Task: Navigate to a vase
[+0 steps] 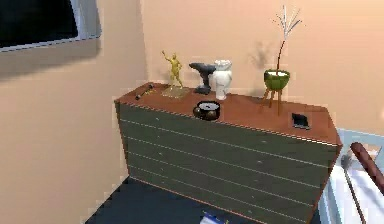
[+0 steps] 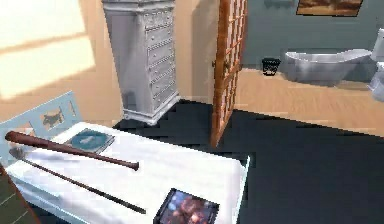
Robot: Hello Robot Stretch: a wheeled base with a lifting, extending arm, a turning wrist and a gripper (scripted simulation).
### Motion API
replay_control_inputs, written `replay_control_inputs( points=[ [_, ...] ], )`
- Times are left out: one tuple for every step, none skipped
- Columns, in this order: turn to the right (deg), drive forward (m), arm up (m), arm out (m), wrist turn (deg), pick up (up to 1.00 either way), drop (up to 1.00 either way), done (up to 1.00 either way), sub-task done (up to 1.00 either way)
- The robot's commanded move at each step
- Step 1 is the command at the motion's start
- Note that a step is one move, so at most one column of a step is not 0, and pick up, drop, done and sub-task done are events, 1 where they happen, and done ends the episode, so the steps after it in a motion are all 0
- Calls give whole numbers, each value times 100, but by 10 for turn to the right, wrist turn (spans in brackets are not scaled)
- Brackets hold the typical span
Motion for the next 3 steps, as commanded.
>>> replay_control_inputs(
  points=[
    [0, 80, 0, 0, 0, 0, 0, 0, 0],
    [150, 0, 0, 0, 0, 0, 0, 0, 0],
    [0, 0, 0, 0, 0, 0, 0, 100, 0]
  ],
)
